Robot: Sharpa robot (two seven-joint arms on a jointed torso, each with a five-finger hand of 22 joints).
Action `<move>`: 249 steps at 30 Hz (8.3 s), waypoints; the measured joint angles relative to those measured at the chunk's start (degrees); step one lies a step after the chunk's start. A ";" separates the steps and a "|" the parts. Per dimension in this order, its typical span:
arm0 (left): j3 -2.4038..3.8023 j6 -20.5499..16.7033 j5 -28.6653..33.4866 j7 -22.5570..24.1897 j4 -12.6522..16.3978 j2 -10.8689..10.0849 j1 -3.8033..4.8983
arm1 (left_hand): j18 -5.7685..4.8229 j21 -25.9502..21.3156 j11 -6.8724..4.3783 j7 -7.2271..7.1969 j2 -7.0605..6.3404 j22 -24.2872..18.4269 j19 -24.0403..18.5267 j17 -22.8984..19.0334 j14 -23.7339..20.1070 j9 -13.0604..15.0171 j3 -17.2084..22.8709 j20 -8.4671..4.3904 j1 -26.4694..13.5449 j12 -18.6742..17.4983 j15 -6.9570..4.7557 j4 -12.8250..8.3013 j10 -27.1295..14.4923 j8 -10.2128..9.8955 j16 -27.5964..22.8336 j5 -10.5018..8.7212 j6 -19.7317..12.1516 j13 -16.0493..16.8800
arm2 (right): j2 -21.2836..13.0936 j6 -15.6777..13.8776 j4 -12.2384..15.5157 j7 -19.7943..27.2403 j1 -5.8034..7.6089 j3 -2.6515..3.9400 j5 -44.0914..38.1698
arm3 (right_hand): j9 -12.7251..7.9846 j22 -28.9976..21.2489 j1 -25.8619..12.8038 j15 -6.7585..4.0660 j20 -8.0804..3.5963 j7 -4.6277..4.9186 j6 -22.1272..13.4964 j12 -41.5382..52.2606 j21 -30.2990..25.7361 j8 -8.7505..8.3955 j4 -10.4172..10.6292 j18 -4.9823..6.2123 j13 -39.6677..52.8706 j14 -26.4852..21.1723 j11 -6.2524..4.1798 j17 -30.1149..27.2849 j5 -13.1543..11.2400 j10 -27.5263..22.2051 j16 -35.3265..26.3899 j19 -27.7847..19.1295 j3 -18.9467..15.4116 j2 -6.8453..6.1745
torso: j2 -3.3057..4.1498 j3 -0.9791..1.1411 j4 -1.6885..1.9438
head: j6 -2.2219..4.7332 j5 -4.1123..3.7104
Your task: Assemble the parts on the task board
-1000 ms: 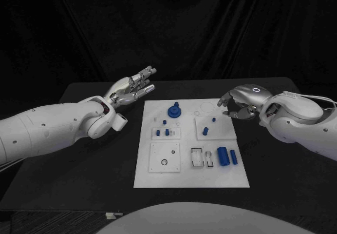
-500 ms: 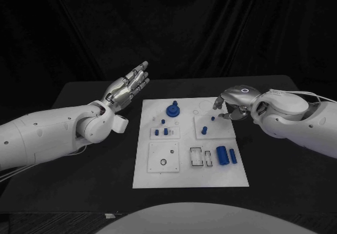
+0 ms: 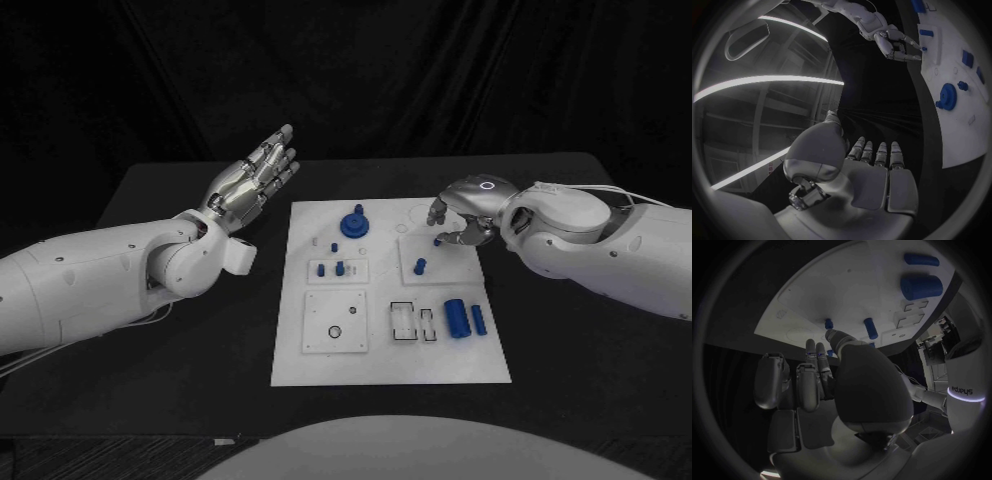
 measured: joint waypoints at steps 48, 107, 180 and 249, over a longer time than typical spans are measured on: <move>0.00 2.47 0.42 0.14 -0.80 0.63 -0.01 | 0.04 0.00 6.98 1.88 1.29 1.32 0.19 -0.02 0.11 0.02 -0.53 5.73 12.04 0.46 4.21 -0.23 0.00 0.00 0.00 10.28 1.09 0.05 | 0.60 1.40 -1.18 0.59 -1.80 0.01 0.11 | 2.66 0.03 -1.18 0.00 -0.40 -0.11 2.74 3.15 -1.13 0.67 -2.38 0.03 1.21 0.00 -0.42 -0.02 4.26 0.85 -0.93 -0.41 2.37 0.31 | -0.38 -0.04 -0.19 | -0.01 0.58; -0.01 4.40 0.46 0.01 -1.83 1.10 -0.20 | 0.06 0.00 7.99 5.02 2.51 2.41 0.51 -0.02 0.10 0.23 0.27 9.32 18.52 0.89 6.47 -1.03 0.19 0.00 0.00 16.21 2.98 0.15 | -5.15 -8.03 6.81 2.42 1.59 0.01 2.90 | 7.92 -0.01 0.95 0.00 0.01 -0.21 6.53 5.49 -1.60 3.49 -7.99 0.04 1.45 0.00 -1.01 -0.03 5.99 5.75 -2.04 -0.83 5.12 3.44 | -0.71 -0.18 -0.15 | -0.01 1.52; -0.02 4.68 0.47 -0.68 -3.11 1.73 -2.59 | 0.57 0.00 8.30 5.43 2.97 2.38 0.51 0.00 0.10 0.25 0.27 9.72 18.99 1.12 6.46 -1.02 -0.11 0.00 0.00 16.44 3.39 0.17 | 10.49 -2.77 10.16 -0.68 -10.89 -0.01 -7.12 | 7.99 0.01 0.93 0.00 0.01 0.19 5.70 5.15 -2.06 2.82 -8.69 0.04 1.16 0.00 -1.10 -0.01 5.75 6.24 -2.49 -0.83 5.51 3.43 | -3.11 -0.58 -0.83 | -0.01 8.00; -0.01 5.34 0.48 -1.78 -3.80 2.43 -2.87 | 0.54 0.01 8.29 6.45 3.33 2.46 0.52 0.01 0.10 0.38 0.59 10.54 20.46 1.11 7.29 -1.37 -0.12 0.00 0.00 18.42 4.01 0.15 | -2.26 -8.68 14.74 -2.49 -2.95 0.03 -5.45 | 3.98 0.02 -0.50 1.18 0.62 -2.15 -4.81 8.20 -3.76 -4.16 -2.50 0.98 1.89 0.17 0.42 0.02 -4.18 -4.70 -1.78 -1.65 -6.33 3.56 | -3.44 -0.69 -0.76 | 0.00 7.79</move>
